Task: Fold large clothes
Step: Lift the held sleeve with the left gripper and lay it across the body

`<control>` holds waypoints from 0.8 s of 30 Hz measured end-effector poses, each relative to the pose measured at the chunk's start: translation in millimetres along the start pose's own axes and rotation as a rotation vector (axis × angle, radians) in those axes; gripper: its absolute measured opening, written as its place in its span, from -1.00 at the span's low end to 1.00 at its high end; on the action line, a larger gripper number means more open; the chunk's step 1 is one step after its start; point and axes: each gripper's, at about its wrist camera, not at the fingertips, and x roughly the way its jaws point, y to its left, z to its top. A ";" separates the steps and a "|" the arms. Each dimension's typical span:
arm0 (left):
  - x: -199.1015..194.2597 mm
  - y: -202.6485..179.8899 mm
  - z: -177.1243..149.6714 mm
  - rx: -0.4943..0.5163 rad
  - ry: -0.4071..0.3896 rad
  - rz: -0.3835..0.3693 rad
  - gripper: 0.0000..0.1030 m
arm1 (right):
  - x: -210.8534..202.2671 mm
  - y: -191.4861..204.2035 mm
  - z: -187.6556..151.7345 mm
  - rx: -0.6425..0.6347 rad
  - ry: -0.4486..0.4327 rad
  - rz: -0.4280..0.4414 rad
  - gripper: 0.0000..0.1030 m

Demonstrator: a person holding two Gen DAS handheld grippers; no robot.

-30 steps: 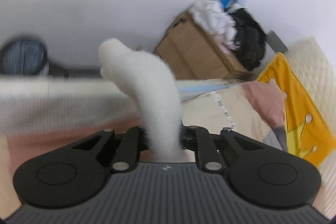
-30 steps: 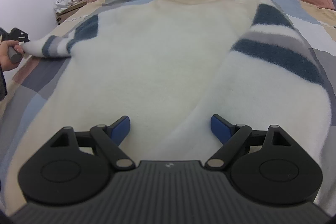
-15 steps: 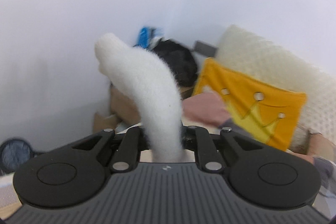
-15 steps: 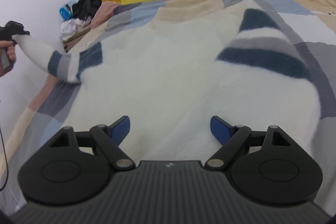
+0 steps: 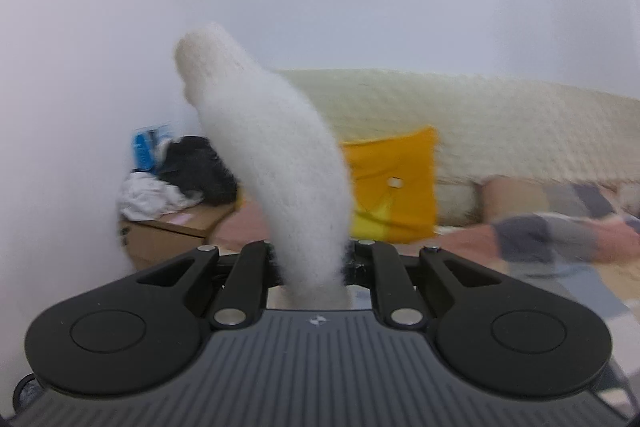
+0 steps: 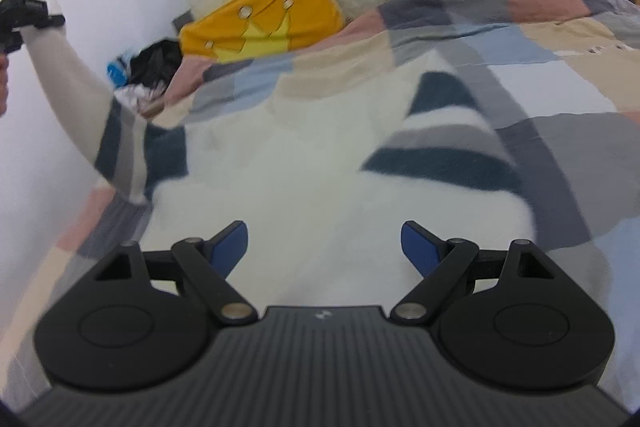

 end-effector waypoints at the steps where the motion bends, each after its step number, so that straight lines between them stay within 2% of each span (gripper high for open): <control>1: -4.2 -14.6 -4.0 0.009 0.003 -0.018 -0.70 | -2.8 -2.7 1.4 -0.004 -0.010 -0.010 0.66; 5: -21.7 -80.4 -35.2 0.068 0.028 -0.111 -0.70 | -15.9 -16.2 5.2 0.006 -0.042 -0.054 0.66; 9: -37.5 -138.2 -79.8 0.102 0.083 -0.205 -0.70 | -20.5 -42.1 11.7 0.128 -0.055 -0.040 0.66; 14: -56.4 -199.8 -143.4 0.205 0.186 -0.316 -0.70 | -26.8 -74.6 24.5 0.247 -0.109 -0.050 0.66; 20: -62.7 -235.0 -217.8 0.293 0.325 -0.431 -0.69 | -18.5 -101.7 25.8 0.382 -0.110 -0.040 0.66; 24: -55.3 -238.5 -256.6 0.272 0.414 -0.459 -0.69 | -12.7 -106.2 25.4 0.404 -0.104 -0.047 0.67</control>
